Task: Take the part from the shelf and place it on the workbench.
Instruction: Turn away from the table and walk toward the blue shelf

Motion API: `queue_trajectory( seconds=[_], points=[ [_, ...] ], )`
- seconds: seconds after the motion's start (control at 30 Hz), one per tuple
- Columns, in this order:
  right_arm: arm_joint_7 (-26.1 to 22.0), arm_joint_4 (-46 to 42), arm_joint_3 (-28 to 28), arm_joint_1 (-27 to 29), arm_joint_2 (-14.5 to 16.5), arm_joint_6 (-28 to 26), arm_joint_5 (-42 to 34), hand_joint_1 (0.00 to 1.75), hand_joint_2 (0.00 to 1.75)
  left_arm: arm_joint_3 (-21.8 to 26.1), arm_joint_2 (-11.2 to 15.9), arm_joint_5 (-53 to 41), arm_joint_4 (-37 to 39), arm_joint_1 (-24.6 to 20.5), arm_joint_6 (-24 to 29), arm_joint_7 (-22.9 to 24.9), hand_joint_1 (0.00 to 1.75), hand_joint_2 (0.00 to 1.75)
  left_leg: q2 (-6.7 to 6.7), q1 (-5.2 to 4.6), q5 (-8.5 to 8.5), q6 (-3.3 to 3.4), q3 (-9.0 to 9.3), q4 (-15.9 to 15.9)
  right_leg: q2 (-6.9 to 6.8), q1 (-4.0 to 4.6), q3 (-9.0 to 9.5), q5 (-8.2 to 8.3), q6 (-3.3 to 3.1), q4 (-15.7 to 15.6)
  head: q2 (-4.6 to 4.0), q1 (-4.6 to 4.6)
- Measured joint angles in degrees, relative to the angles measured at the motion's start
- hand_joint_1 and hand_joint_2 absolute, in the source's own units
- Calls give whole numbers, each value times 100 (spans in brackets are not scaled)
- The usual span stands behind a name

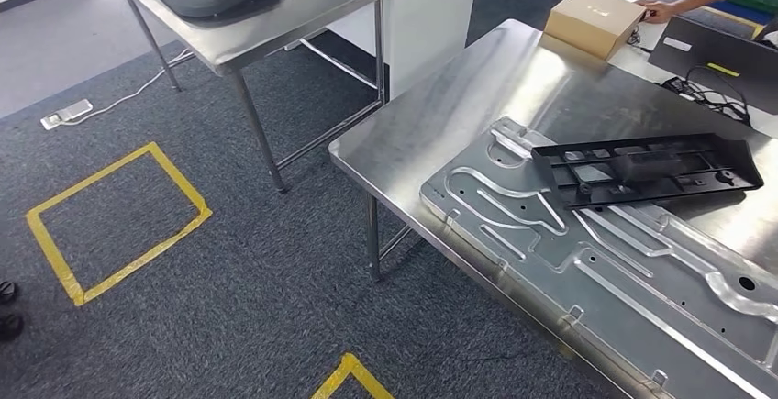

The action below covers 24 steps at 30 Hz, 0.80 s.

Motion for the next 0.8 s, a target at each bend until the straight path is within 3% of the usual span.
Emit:
queue_trajectory(
  seconds=[0.03, 0.07, 0.1, 0.13, 0.17, 0.2, 0.27, 0.3, 0.33, 0.4, 0.47, 0.5, 0.57, 0.63, 0.7, 0.73, 0.77, 0.8],
  points=[
    [0, -1, 1, -15, 2, 0, 1, 0, 0, 0, 1, 0, 0, 3, -2, 0, 0, 0, -76, 7, 21, -42, -26, -18, -75, 2, 3, 11, -10, -21, 0, -1],
    [0, -3, 3, -30, 7, 1, 1, 0, 0, 0, 1, 0, 0, 12, -2, 0, 0, 0, -43, 9, 22, -76, -41, -14, -160, -3, 20, 25, -30, -45, 0, -1],
    [1, -5, 5, -36, 14, 1, 0, 0, 0, -1, 2, 0, 0, 19, -2, 1, 0, 0, 95, -4, -36, -102, -91, 72, -256, -11, 40, 38, -58, -72, 0, -4],
    [0, -9, 9, -33, 20, 1, -1, 0, 0, -1, 2, 0, 0, 19, -2, 1, 0, 0, 280, -18, -161, -123, -196, 281, -359, -19, 59, 50, -88, -99, 0, -9],
    [1, -11, 16, -21, 25, 1, -1, 0, 0, -1, 2, 1, 0, 15, -2, 1, 0, 0, 497, -28, -352, -134, -358, 631, -463, -18, 72, 51, -108, -115, 0, -14],
    [1, -13, 23, -6, 23, 1, -1, 0, 0, -2, 2, 1, 0, 9, -2, 1, 0, 0, 628, -36, -562, -149, -573, 1073, -566, -11, 75, 45, -124, -118, 0, -20],
    [2, -14, 35, 9, 15, -1, -1, 0, 0, -1, 2, 1, 0, 10, -2, -1, 0, 0, 694, -21, -792, -174, -906, 1764, -758, -3, 80, 28, -136, -117, 0, -23],
    [2, -15, 38, 6, 13, -1, -1, 0, 0, -1, 2, 1, 0, 16, -2, -1, 0, 0, 710, -14, -750, -184, -920, 1805, -838, -4, 89, 16, -134, -117, 0, -23],
    [1, -18, 40, -1, 12, -1, -1, 0, 0, 0, 3, 1, 0, 21, -2, -1, 0, 0, 746, -8, -603, -188, -801, 1583, -910, -7, 106, 0, -124, -116, 0, -22],
    [0, -23, 44, -15, 14, 0, -1, 0, 0, -1, 4, 0, 0, 17, -1, -1, 0, 0, 975, -19, -229, -172, -337, 700, -1033, -4, 157, -44, -79, -114, 0, -29],
    [0, -26, 47, -18, 16, 1, -1, 0, 0, -1, 4, -1, 0, -2, -1, -1, 0, 0, 1173, -66, -47, -107, -34, 83, -1142, 27, 195, -90, -13, -110, 0, -34],
    [0, -26, 48, -22, 16, 1, -1, 0, 0, -1, 4, -1, 0, -6, -1, -1, 0, 0, 1190, -93, -46, -70, -2, -6, -1198, 40, 208, -105, 16, -113, 0, -33],
    [0, -29, 51, -46, 21, 1, -1, 0, 0, -1, 4, -1, 0, 6, -1, -1, 0, 0, 1057, -100, -42, 9, -8, -15, -1275, 29, 243, -137, 65, -124, 0, -30],
    [1, -33, 56, -55, 26, 1, -1, 0, 0, -1, 6, -1, 0, 16, 0, 0, 0, 0, 928, -76, -29, 79, 2, -29, -1066, 3, 178, -334, 102, 100, 0, -31],
    [2, -35, 61, -36, 28, 0, -1, 0, 0, 0, 7, -1, 0, 5, -1, 0, 0, 0, 795, -67, -25, 125, 9, -35, -751, -2, -175, -747, 108, 863, 0, -33],
    [2, -35, 62, -24, 27, 0, -1, 0, 0, 0, 7, -1, 0, 0, -2, 0, 0, 0, 727, -71, -26, 139, 10, -35, -681, 6, -412, -931, 108, 1326, 0, -35],
    [3, -35, 63, -18, 26, 0, -1, 0, 0, 0, 7, -1, 0, -1, -3, 0, 0, 0, 653, -76, -29, 144, 14, -34, -655, 15, -605, -1022, 107, 1674, 0, -36],
    [4, -35, 64, -13, 24, 0, -1, 0, 0, -1, 7, -1, 0, 0, -3, 0, 0, 0, 575, -80, -30, 146, 23, -33, -645, 21, -703, -987, 103, 1805, 0, -37]
  ],
)
